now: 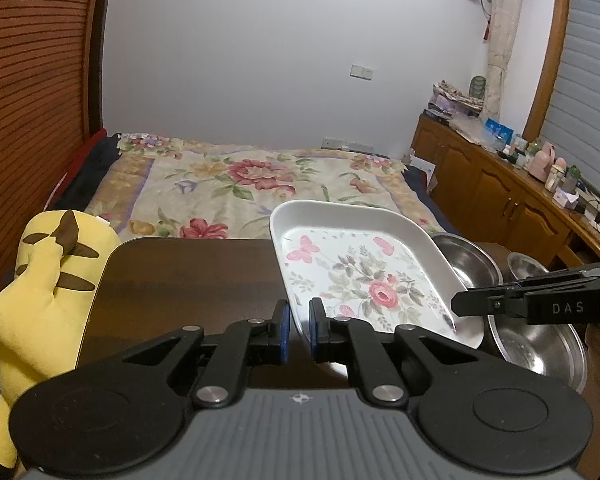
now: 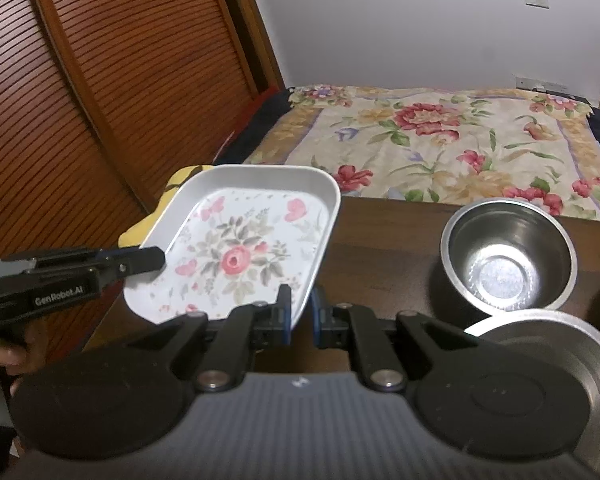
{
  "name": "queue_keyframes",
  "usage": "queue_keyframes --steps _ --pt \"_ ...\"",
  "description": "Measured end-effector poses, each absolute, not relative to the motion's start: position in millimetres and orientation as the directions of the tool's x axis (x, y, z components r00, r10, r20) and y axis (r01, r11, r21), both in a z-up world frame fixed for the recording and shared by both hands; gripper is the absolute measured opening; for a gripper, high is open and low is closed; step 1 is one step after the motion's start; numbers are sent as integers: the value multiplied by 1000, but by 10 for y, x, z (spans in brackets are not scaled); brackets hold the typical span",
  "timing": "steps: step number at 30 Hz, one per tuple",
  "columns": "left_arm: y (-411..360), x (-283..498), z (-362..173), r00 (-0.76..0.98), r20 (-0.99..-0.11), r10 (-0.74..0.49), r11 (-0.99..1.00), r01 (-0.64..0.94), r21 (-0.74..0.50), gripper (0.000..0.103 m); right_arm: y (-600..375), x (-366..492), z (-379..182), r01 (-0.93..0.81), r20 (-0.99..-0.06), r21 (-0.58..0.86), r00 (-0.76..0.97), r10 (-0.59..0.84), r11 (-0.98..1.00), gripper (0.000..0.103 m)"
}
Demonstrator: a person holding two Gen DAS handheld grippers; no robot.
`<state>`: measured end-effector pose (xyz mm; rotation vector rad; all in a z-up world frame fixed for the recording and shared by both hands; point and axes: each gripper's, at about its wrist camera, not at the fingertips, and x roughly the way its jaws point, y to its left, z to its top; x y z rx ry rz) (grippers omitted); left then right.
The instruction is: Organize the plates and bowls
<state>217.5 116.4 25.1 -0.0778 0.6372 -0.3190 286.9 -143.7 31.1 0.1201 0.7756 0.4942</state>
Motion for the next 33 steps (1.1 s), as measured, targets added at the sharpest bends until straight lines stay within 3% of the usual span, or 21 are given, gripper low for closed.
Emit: queue_keyframes --steps 33 --pt "1131 1269 -90 710 -589 -387 920 335 -201 10 -1584 1996 71 -450 -664 263 558 498 854 12"
